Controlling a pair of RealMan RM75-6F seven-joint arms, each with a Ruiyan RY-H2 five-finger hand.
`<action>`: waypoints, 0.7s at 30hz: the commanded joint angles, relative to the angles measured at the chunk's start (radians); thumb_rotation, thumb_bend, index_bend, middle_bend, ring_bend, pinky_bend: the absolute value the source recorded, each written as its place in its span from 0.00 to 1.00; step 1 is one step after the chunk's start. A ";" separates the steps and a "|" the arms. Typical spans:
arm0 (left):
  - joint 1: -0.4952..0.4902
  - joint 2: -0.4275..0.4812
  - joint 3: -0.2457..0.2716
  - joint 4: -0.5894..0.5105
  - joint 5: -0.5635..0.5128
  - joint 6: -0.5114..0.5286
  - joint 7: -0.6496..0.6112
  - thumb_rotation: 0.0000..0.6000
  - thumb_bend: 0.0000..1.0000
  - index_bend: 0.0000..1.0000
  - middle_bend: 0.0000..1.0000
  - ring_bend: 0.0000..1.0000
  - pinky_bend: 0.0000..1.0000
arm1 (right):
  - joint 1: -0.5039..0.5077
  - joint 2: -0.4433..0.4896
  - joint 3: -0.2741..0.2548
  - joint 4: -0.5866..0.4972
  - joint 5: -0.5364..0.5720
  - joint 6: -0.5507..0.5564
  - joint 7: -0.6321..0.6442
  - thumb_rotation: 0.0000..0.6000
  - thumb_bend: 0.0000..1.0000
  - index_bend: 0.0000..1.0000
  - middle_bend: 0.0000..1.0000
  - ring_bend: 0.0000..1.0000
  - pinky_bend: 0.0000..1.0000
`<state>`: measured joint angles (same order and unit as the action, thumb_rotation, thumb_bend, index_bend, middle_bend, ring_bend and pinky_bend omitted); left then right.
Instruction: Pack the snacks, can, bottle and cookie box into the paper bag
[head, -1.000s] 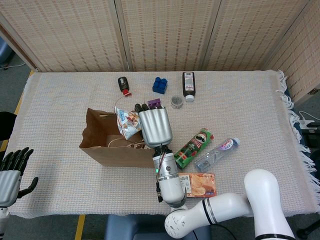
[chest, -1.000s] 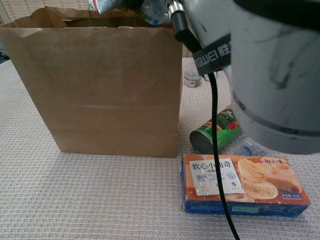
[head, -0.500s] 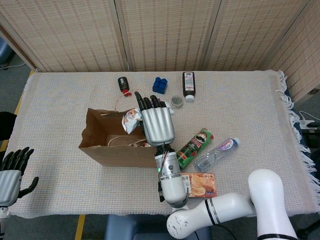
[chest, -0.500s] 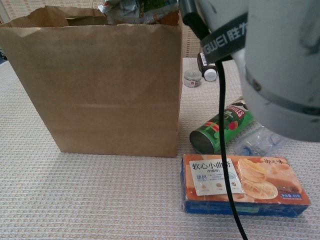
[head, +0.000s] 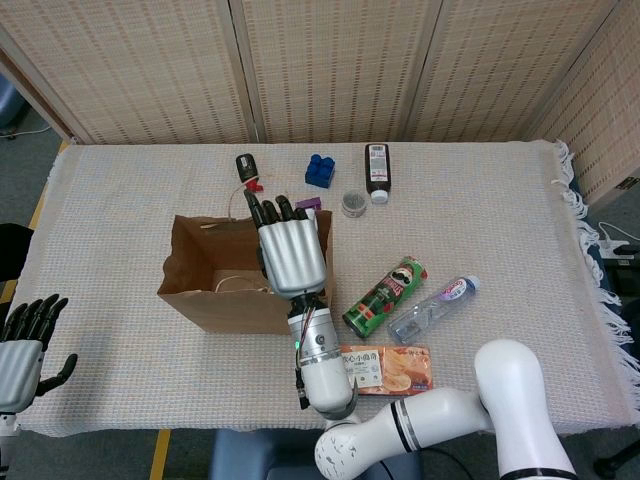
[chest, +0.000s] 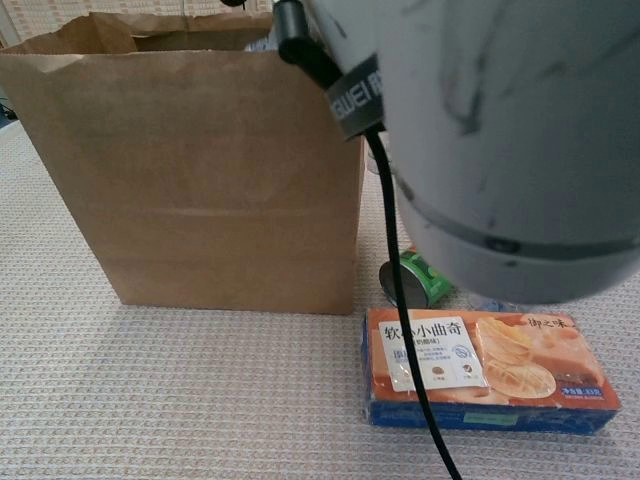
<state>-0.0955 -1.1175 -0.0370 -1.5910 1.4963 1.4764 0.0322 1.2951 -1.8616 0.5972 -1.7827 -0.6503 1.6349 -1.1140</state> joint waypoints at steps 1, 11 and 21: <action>0.000 0.000 0.000 0.000 0.001 0.000 -0.001 1.00 0.36 0.04 0.00 0.00 0.00 | 0.018 -0.016 0.011 0.016 -0.004 -0.001 -0.004 1.00 0.33 0.12 0.28 0.17 0.38; 0.004 -0.001 0.002 0.004 0.001 0.005 -0.007 1.00 0.36 0.04 0.00 0.00 0.00 | -0.008 0.028 0.007 -0.012 -0.011 0.027 -0.038 1.00 0.33 0.09 0.27 0.17 0.38; 0.006 -0.004 0.000 0.000 -0.004 0.008 0.007 1.00 0.36 0.04 0.00 0.00 0.00 | -0.157 0.246 -0.017 -0.261 -0.030 0.032 -0.022 1.00 0.33 0.08 0.26 0.17 0.36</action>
<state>-0.0891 -1.1211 -0.0370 -1.5914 1.4926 1.4844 0.0389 1.1936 -1.6912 0.6036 -1.9673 -0.6715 1.6639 -1.1290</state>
